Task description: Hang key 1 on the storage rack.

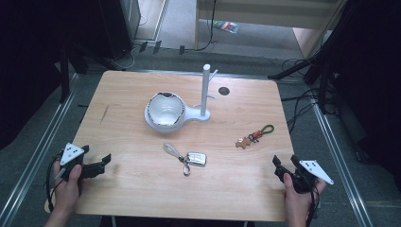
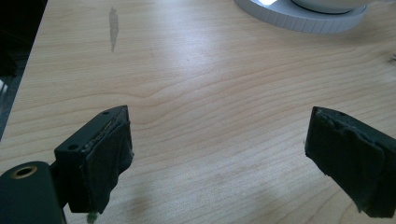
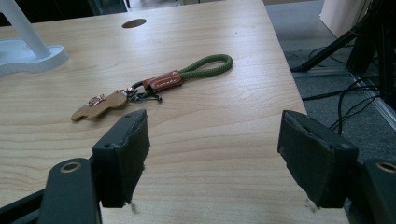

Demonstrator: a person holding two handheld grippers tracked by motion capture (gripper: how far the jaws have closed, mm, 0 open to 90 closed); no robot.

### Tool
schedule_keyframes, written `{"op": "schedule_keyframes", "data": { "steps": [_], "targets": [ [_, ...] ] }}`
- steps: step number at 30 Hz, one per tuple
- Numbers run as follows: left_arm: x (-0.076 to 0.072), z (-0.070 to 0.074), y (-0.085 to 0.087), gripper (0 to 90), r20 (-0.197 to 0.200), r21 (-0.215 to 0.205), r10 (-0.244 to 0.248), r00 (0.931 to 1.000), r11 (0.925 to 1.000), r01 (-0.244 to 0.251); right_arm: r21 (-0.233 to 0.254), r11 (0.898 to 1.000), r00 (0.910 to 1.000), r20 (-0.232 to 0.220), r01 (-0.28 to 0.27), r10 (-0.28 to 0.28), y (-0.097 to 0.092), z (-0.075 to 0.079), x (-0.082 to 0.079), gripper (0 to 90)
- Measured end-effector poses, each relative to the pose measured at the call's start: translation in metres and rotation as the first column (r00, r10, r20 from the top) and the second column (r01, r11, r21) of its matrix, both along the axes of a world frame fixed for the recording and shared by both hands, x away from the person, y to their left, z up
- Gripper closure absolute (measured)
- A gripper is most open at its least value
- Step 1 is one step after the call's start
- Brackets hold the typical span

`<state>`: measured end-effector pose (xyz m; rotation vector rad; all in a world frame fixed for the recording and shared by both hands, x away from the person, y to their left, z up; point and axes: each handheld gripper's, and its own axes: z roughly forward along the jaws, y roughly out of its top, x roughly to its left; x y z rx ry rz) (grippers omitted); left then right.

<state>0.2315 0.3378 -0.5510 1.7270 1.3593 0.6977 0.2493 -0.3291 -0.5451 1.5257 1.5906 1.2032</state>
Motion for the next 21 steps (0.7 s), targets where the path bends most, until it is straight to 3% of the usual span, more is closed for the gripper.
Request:
{"op": "schedule_keyframes", "data": {
  "steps": [9, 14, 16, 17, 21],
  "targets": [
    [0.0, 0.0, 0.0, 7.5, 0.005, -0.001, -0.001, 1.0, 1.0, 0.001, 0.013, 1.0, 0.9996, -0.027, -0.003, 0.004, 0.0, 0.0, 0.001, 24.0],
    [-0.003, 0.0, 0.0, 7.5, 0.01, -0.008, 0.0, 0.9999, 1.0, 0.0, -0.058, 0.998, 0.9991, -0.041, -0.013, 0.01, 0.007, 0.0, 0.003, 27.5],
    [-0.004, 0.0, 0.001, 7.5, 0.014, -0.014, 0.005, 0.9999, 0.9999, -0.005, -0.119, 0.993, 0.9956, -0.093, 0.002, -0.013, 0.015, 0.001, 0.009, 29.3],
    [-0.004, 0.0, 0.001, 7.5, 0.014, -0.014, 0.005, 0.9999, 0.9999, -0.005, -0.119, 0.993, 0.9956, -0.093, 0.002, -0.013, 0.015, 0.001, 0.009, 29.3],
    [-0.004, 0.0, 0.001, 7.5, 0.013, -0.02, 0.003, 0.9999, 0.9998, -0.003, -0.198, 0.978, 0.9774, -0.211, -0.06, 0.017, 0.026, 0.008, 0.028, 31.5]
  ]
}}
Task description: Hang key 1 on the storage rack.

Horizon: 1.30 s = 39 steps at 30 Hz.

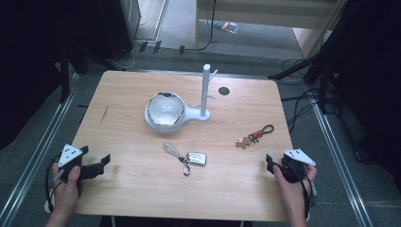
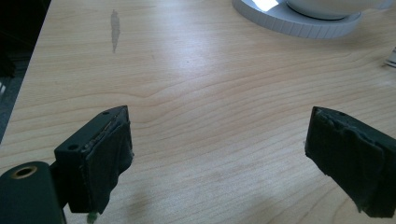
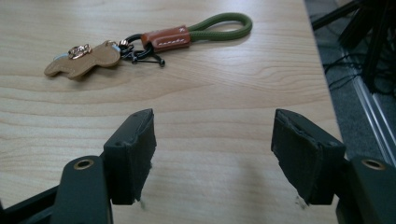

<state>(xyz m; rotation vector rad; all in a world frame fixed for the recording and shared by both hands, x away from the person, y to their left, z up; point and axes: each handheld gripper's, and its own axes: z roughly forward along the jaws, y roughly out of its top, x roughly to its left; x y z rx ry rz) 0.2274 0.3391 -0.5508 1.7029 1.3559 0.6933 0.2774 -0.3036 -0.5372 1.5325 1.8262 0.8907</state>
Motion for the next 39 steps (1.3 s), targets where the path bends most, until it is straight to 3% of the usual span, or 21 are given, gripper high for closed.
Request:
{"op": "schedule_keyframes", "data": {
  "steps": [1, 2, 6, 8, 12, 13, 14, 15, 16, 17, 21, 24, 26, 27, 28, 31, 32, 34, 37, 38, 39],
  "targets": [
    [0.0, 0.0, 0.0, 7.5, 0.003, -0.002, 0.001, 1.0, 1.0, -0.001, 0.0, 1.0, 1.0, 0.0, 0.0, 0.0, 0.0, 0.0, 0.0, 31.5],
    [0.0, 0.0, 0.0, 7.5, 0.003, -0.006, 0.0, 1.0, 1.0, 0.0, -0.007, 1.0, 0.9984, -0.055, -0.007, 0.007, 0.005, 0.005, 0.01, 31.5],
    [0.0, 0.0, 0.001, 7.5, 0.001, -0.01, -0.002, 1.0, 0.9999, 0.002, -0.041, 0.999, 0.9937, -0.111, -0.017, 0.012, 0.016, 0.014, 0.024, 31.1],
    [0.0, 0.0, 0.001, 7.5, 0.001, -0.011, -0.003, 1.0, 0.9999, 0.003, -0.057, 0.998, 0.9837, -0.178, -0.032, 0.021, 0.025, 0.02, 0.038, 31.1],
    [0.0, 0.0, 0.001, 7.5, -0.001, -0.013, -0.003, 1.0, 0.9999, 0.003, -0.082, 0.995, 0.9677, -0.251, -0.048, 0.026, 0.034, 0.027, 0.056, 31.1],
    [0.0, 0.0, 0.001, 7.5, -0.001, -0.014, -0.002, 1.0, 0.9999, 0.002, -0.082, 0.995, 0.9677, -0.251, -0.048, 0.026, 0.034, 0.027, 0.056, 31.1],
    [0.0, 0.0, 0.002, 7.5, -0.002, -0.014, -0.004, 1.0, 0.9999, 0.004, -0.086, 0.995, 0.9621, -0.271, -0.057, 0.032, 0.036, 0.028, 0.06, 31.1],
    [0.0, 0.0, 0.002, 7.5, -0.002, -0.014, -0.004, 1.0, 0.9999, 0.004, -0.083, 0.994, 0.9481, -0.315, -0.072, 0.042, 0.04, 0.031, 0.069, 31.0],
    [0.0, 0.0, 0.002, 7.5, -0.002, -0.014, -0.004, 1.0, 0.9999, 0.004, -0.083, 0.994, 0.9481, -0.315, -0.072, 0.042, 0.04, 0.031, 0.069, 31.0],
    [0.0, 0.0, 0.002, 7.5, -0.002, -0.015, -0.004, 1.0, 0.9999, 0.004, -0.078, 0.994, 0.9338, -0.355, -0.074, 0.041, 0.042, 0.033, 0.078, 31.0],
    [0.0, 0.0, 0.002, 7.5, -0.002, -0.017, -0.003, 1.0, 0.9998, 0.003, -0.072, 0.996, 0.9086, -0.417, -0.06, 0.025, 0.044, 0.033, 0.095, 31.1],
    [0.0, 0.0, 0.002, 7.5, -0.002, -0.017, -0.003, 1.0, 0.9998, 0.003, -0.101, 0.994, 0.8885, -0.459, -0.047, -0.005, 0.046, 0.032, 0.106, 31.2],
    [0.001, 0.0, 0.002, 7.5, -0.001, -0.019, -0.001, 1.0, 0.9998, 0.001, -0.104, 0.994, 0.8844, -0.467, -0.041, -0.012, 0.047, 0.031, 0.11, 31.3],
    [0.001, 0.0, 0.002, 7.5, 0.0, -0.02, 0.0, 1.0, 0.9998, 0.0, -0.086, 0.996, 0.8704, -0.492, -0.025, -0.021, 0.046, 0.031, 0.118, 31.3],
    [0.001, 0.0, 0.002, 7.5, 0.0, -0.02, 0.0, 1.0, 0.9998, 0.0, -0.086, 0.996, 0.8704, -0.492, -0.025, -0.021, 0.046, 0.031, 0.118, 31.3],
    [0.001, 0.0, 0.002, 7.5, 0.001, -0.02, 0.001, 1.0, 0.9998, -0.001, -0.091, 0.996, 0.85, -0.525, -0.001, -0.047, 0.046, 0.034, 0.129, 31.7],
    [0.001, 0.0, 0.002, 7.5, 0.001, -0.02, 0.001, 1.0, 0.9998, -0.001, -0.091, 0.996, 0.85, -0.525, -0.001, -0.047, 0.046, 0.034, 0.129, 31.7],
    [0.001, 0.0, 0.002, 7.5, 0.001, -0.02, 0.001, 1.0, 0.9998, -0.001, -0.094, 0.996, 0.8399, -0.539, 0.012, -0.061, 0.047, 0.037, 0.135, 32.0],
    [0.001, 0.0, 0.002, 7.5, 0.001, -0.023, 0.003, 1.0, 0.9997, -0.003, -0.085, 0.995, 0.8177, -0.569, 0.049, -0.089, 0.044, 0.043, 0.148, 34.6],
    [0.001, 0.0, 0.002, 7.5, 0.001, -0.023, 0.003, 1.0, 0.9997, -0.003, -0.085, 0.995, 0.8177, -0.569, 0.049, -0.089, 0.044, 0.043, 0.148, 34.6],
    [0.001, 0.0, 0.002, 7.5, 0.001, -0.023, 0.003, 1.0, 0.9997, -0.003, -0.063, 0.994, 0.8101, -0.577, 0.084, -0.105, 0.041, 0.046, 0.154, 36.5]
  ]
}}
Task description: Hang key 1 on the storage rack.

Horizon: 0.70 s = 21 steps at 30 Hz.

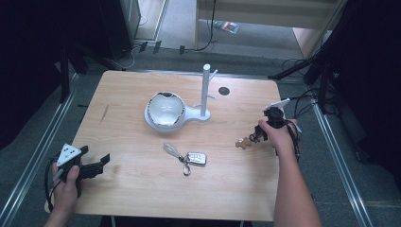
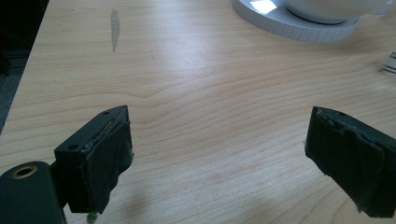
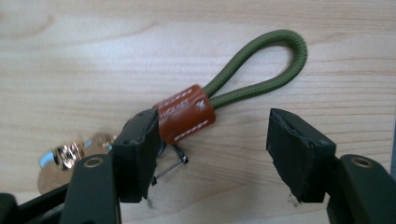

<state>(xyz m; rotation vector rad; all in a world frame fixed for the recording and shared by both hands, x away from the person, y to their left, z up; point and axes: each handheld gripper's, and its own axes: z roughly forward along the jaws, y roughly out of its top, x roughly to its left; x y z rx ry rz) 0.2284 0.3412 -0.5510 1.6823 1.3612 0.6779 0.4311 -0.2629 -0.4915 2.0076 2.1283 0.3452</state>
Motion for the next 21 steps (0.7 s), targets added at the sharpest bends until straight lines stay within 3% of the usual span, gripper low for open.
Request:
{"op": "schedule_keyframes", "data": {
  "steps": [2, 7, 14, 17, 21],
  "targets": [
    [0.0, 0.0, 0.0, 7.5, 0.002, -0.002, 0.0, 1.0, 1.0, 0.0, 0.011, 1.0, 0.9998, -0.009, 0.02, -0.02, -0.002, 0.002, 0.003, 37.4],
    [0.0, 0.0, 0.001, 7.5, 0.001, -0.001, 0.0, 1.0, 1.0, 0.0, 0.074, 0.987, 0.9892, -0.039, 0.144, -0.141, -0.008, 0.005, 0.014, 44.7],
    [0.0, 0.0, 0.001, 7.5, 0.0, -0.002, -0.001, 1.0, 1.0, 0.001, 0.081, 0.977, 0.9775, -0.087, 0.2, -0.193, -0.005, -0.002, 0.02, 45.6],
    [0.001, 0.0, 0.001, 7.5, -0.001, -0.001, -0.002, 1.0, 1.0, 0.002, 0.089, 0.969, 0.9712, -0.087, 0.229, -0.222, -0.004, -0.005, 0.024, 47.5],
    [0.001, 0.0, 0.001, 7.5, -0.001, -0.003, -0.002, 1.0, 1.0, 0.002, 0.083, 0.968, 0.9699, -0.081, 0.236, -0.23, 0.0, -0.007, 0.027, 50.8]
  ]
}}
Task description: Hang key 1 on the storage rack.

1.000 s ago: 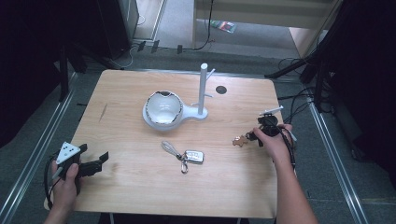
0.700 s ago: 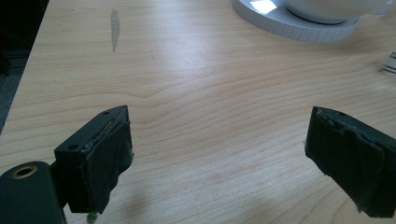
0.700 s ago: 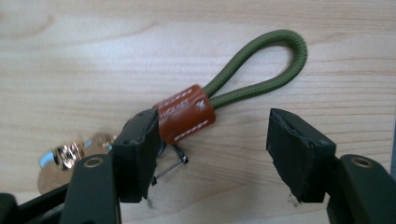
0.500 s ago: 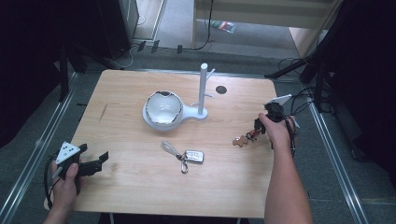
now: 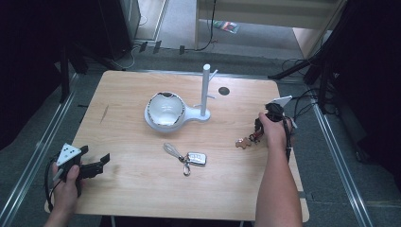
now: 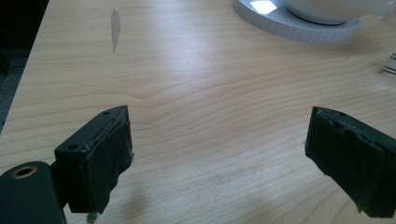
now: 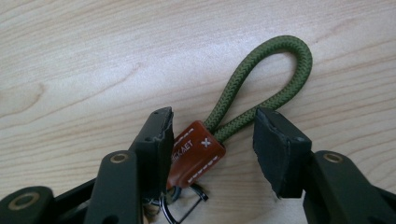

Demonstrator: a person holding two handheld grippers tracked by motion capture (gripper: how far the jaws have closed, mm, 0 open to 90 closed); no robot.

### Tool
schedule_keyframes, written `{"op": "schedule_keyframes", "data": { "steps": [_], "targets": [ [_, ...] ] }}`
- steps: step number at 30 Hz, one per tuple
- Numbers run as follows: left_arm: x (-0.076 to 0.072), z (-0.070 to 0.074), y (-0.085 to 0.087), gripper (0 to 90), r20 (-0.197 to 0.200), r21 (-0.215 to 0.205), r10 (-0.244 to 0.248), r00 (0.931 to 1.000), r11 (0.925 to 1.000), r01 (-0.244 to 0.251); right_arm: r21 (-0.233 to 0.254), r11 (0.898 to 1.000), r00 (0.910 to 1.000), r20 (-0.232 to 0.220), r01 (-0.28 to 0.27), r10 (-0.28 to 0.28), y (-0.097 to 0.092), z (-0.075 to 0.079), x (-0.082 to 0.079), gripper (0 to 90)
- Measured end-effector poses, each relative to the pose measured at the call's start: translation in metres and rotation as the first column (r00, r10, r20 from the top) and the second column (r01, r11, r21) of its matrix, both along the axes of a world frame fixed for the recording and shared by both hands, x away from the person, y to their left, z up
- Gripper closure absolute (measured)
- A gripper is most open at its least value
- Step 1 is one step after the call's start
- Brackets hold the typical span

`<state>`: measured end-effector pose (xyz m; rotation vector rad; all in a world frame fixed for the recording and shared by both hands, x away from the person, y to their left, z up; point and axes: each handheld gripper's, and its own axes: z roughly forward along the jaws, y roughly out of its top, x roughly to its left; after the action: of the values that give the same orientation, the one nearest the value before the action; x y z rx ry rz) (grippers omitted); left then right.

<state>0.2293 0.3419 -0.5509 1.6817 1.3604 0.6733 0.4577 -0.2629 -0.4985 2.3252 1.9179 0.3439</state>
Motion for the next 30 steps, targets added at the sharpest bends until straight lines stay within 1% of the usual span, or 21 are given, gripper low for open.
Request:
{"op": "schedule_keyframes", "data": {
  "steps": [1, 2, 3, 5, 9, 14, 16, 17, 18, 20, 23, 24, 26, 27, 29, 30],
  "targets": [
    [0.0, 0.0, 0.0, 7.5, 0.0, -0.002, 0.0, 1.0, 1.0, 0.0, 0.0, 1.0, 1.0, 0.0, 0.0, 0.0, 0.0, 0.0, 0.0, 50.8],
    [0.0, 0.0, 0.0, 7.5, -0.001, -0.001, 0.0, 1.0, 1.0, 0.0, -0.014, 1.0, 1.0, 0.005, 0.005, -0.005, 0.002, 0.0, 0.001, 54.1],
    [0.0, 0.0, 0.0, 7.5, -0.002, -0.001, -0.002, 1.0, 1.0, 0.002, -0.018, 1.0, 1.0, 0.003, 0.004, -0.004, 0.003, 0.0, 0.002, 54.9],
    [0.0, 0.0, 0.0, 7.5, -0.001, 0.0, -0.001, 1.0, 1.0, 0.001, -0.036, 0.999, 0.9999, 0.01, -0.009, 0.009, 0.005, -0.001, 0.002, 57.3],
    [0.0, 0.0, 0.0, 7.5, -0.003, -0.001, -0.002, 1.0, 1.0, 0.002, -0.037, 0.999, 0.9996, 0.01, -0.026, 0.026, 0.008, -0.001, 0.003, 59.1],
    [0.0, 0.0, 0.0, 7.5, -0.003, 0.001, -0.002, 1.0, 1.0, 0.002, -0.055, 0.997, 0.9984, 0.016, -0.053, 0.054, 0.011, -0.001, 0.003, 59.5],
    [0.0, 0.0, 0.0, 7.5, -0.004, 0.002, 0.0, 1.0, 1.0, 0.0, -0.056, 0.997, 0.9987, 0.014, -0.048, 0.048, 0.012, -0.001, 0.003, 58.3],
    [0.0, 0.0, 0.0, 7.5, -0.003, 0.003, 0.0, 1.0, 1.0, 0.0, -0.051, 0.998, 0.9991, 0.004, -0.043, 0.043, 0.012, -0.001, 0.003, 56.9],
    [0.0, 0.0, 0.0, 7.5, -0.003, 0.003, 0.0, 1.0, 1.0, 0.0, -0.056, 0.998, 0.9996, -0.01, -0.028, 0.027, 0.011, -0.001, 0.003, 56.6],
    [0.0, 0.0, 0.0, 7.5, -0.003, 0.003, 0.0, 1.0, 1.0, 0.0, -0.053, 0.999, 0.9998, -0.021, -0.006, 0.005, 0.011, 0.0, 0.004, 57.0],
    [0.0, 0.0, 0.0, 7.5, -0.003, 0.003, 0.0, 1.0, 1.0, 0.0, -0.054, 0.999, 0.9992, -0.041, 0.003, -0.006, 0.012, -0.001, 0.004, 57.2],
    [0.001, 0.0, 0.0, 7.5, -0.002, 0.002, 0.001, 1.0, 1.0, -0.001, -0.057, 0.998, 0.9992, -0.038, 0.005, -0.007, 0.013, -0.001, 0.004, 58.0],
    [0.001, 0.0, 0.0, 7.5, -0.003, 0.003, 0.001, 1.0, 1.0, -0.001, -0.062, 0.998, 0.9994, -0.033, -0.001, -0.001, 0.013, -0.001, 0.004, 58.9],
    [0.001, 0.0, 0.0, 7.5, -0.003, 0.003, 0.0, 1.0, 1.0, 0.0, -0.037, 0.999, 0.9993, -0.021, -0.03, 0.029, 0.017, 0.0, 0.005, 58.8],
    [0.001, 0.0, 0.0, 7.5, -0.003, 0.003, 0.0, 1.0, 1.0, 0.0, -0.031, 0.999, 0.9992, -0.014, -0.039, 0.038, 0.018, 0.0, 0.006, 60.2],
    [0.001, 0.0, 0.0, 7.5, -0.003, 0.003, 0.001, 1.0, 1.0, -0.001, -0.043, 0.997, 0.9978, -0.011, -0.066, 0.065, 0.021, 0.0, 0.006, 61.4]
  ]
}}
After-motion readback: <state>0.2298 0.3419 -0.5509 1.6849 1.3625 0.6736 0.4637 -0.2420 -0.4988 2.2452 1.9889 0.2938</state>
